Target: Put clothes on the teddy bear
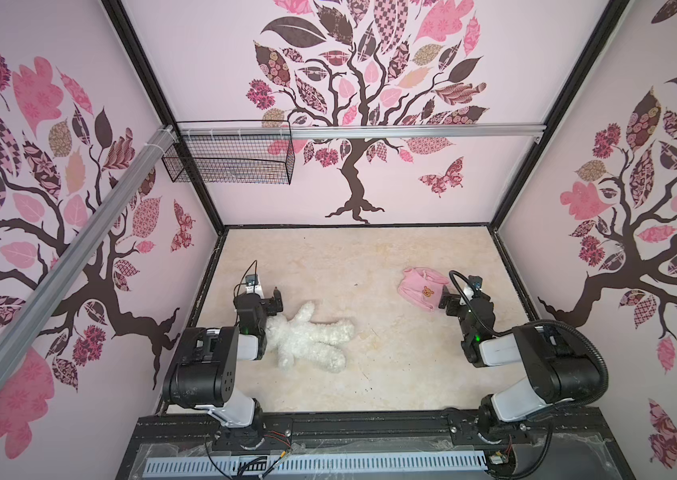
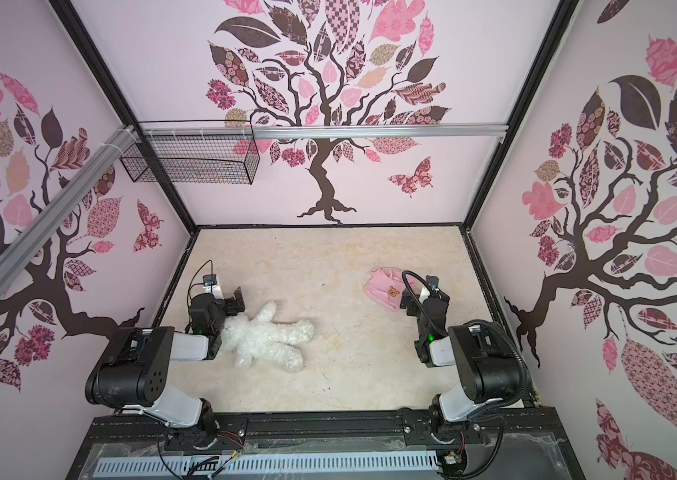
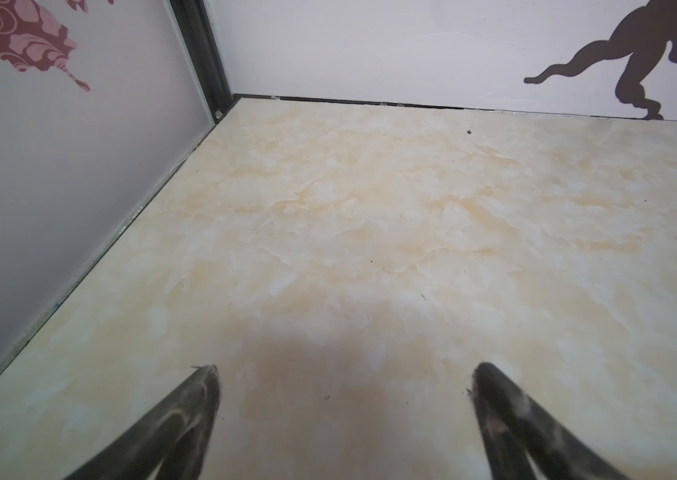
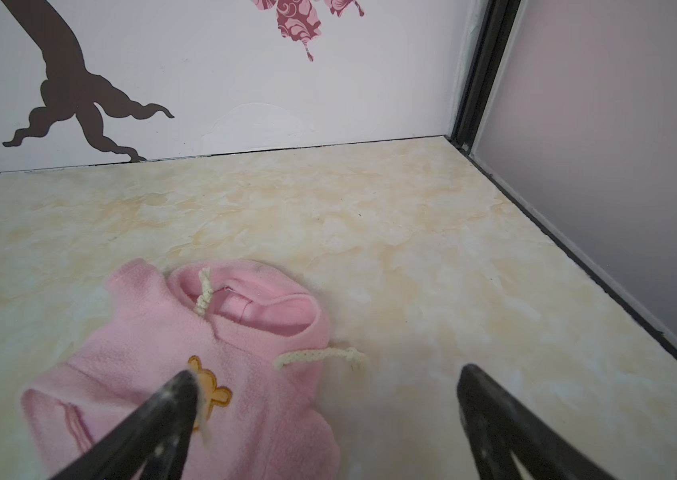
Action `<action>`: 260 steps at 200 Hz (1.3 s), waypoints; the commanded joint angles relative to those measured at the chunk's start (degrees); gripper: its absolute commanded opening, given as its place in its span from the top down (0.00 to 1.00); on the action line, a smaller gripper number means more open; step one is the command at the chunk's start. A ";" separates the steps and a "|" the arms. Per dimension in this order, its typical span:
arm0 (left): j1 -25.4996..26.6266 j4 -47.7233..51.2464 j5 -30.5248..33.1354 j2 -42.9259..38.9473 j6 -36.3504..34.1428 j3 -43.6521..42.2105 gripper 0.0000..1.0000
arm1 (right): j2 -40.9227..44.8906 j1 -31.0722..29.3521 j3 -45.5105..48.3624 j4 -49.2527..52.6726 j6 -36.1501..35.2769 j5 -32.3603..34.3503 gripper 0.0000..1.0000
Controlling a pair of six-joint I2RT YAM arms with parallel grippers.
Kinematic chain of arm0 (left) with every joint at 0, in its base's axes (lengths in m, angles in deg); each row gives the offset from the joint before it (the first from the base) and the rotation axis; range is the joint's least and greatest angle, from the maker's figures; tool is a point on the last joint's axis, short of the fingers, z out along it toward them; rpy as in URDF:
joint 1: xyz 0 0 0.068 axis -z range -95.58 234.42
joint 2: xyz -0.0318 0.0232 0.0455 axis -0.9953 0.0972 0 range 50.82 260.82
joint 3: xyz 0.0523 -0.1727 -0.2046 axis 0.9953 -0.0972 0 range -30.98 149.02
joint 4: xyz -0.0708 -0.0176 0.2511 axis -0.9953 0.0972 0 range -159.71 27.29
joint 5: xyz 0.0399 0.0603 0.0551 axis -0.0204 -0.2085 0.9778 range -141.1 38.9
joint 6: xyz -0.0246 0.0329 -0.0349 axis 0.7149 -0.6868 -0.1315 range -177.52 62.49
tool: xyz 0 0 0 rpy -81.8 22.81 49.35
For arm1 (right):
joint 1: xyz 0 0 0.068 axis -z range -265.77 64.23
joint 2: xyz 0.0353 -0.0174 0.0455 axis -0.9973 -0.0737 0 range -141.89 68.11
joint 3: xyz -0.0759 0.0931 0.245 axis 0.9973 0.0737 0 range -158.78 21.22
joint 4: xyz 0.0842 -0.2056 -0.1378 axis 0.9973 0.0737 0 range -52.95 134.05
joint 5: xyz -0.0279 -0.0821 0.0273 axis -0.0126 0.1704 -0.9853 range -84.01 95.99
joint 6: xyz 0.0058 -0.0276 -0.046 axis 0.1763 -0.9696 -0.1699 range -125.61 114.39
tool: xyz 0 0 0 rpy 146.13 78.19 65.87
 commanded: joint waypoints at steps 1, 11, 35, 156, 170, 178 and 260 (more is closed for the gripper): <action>-0.07 -0.68 0.47 -0.66 0.43 1.20 0.03 | -0.52 0.28 -1.10 -1.15 0.66 0.59 0.00; -0.03 -0.69 0.47 -0.68 0.42 1.18 0.03 | -0.51 0.26 -1.18 -1.17 0.70 0.53 0.00; -0.02 -0.75 0.47 -0.68 0.46 1.20 0.03 | -0.51 0.25 -1.16 -1.17 0.70 0.58 0.00; -0.04 -0.71 0.47 -0.65 0.47 1.16 0.03 | -0.60 0.27 -1.19 -1.03 0.95 0.53 0.00; 0.00 -0.70 0.47 -0.74 0.48 1.21 0.03 | -0.57 0.26 -1.25 -1.07 0.88 0.47 0.00; 0.00 -0.67 0.47 -0.74 0.50 1.20 0.03 | -0.60 0.25 -1.27 -1.08 0.92 0.50 0.00; 1.53 8.65 2.46 -7.56 -0.96 3.81 0.03 | 7.69 -0.35 -1.77 7.73 2.13 5.42 0.00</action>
